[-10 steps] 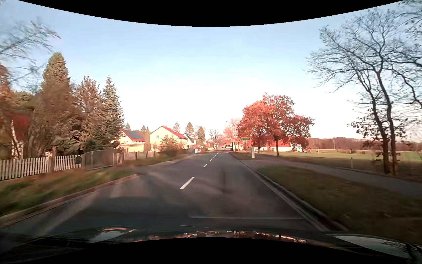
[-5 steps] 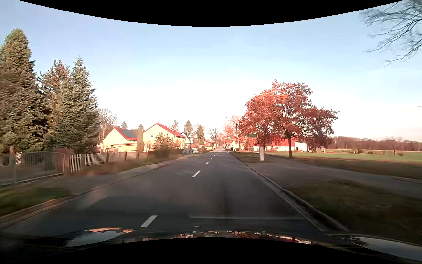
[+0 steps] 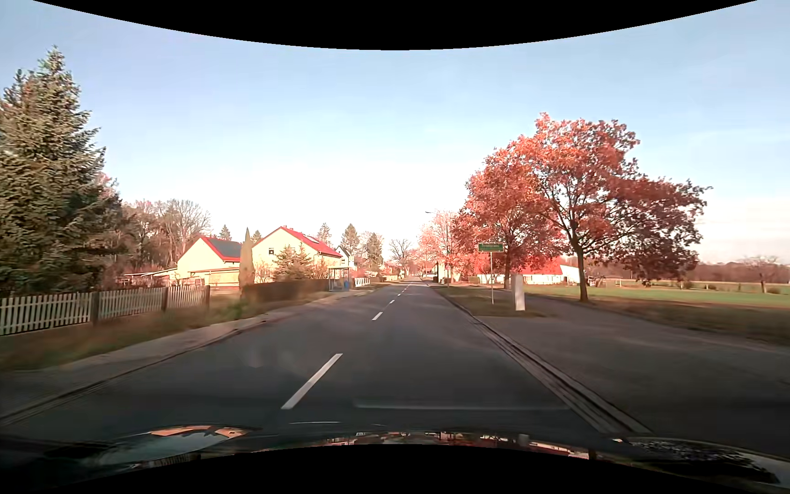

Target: Follow the waypoints while adhering to traffic rules and regulations

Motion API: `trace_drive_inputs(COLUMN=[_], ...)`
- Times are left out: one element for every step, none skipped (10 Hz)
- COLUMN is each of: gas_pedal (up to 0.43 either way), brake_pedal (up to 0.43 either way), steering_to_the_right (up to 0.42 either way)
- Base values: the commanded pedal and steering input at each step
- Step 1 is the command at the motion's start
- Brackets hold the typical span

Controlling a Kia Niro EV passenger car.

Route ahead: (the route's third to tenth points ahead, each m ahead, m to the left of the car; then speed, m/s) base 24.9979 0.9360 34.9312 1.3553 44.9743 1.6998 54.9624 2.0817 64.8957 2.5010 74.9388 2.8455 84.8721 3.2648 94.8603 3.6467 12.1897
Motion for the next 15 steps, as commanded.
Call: trace_drive_inputs(gas_pedal=[0.098,0.098,0.098,0.098,0.098,0.098,0.098,0.098,0.098,0.098,0.098,0.098,0.110,0.110,0.110], brake_pedal=[0.000,0.000,0.000,0.000,0.000,0.000,0.000,0.000,0.000,0.000,0.000,0.000,0.000,0.000,0.000], steering_to_the_right=[-0.001,-0.001,-0.002,-0.001,-0.001,-0.001,-0.001,-0.001,-0.002,-0.002,-0.001,-0.001,-0.001,-0.001,-0.002])
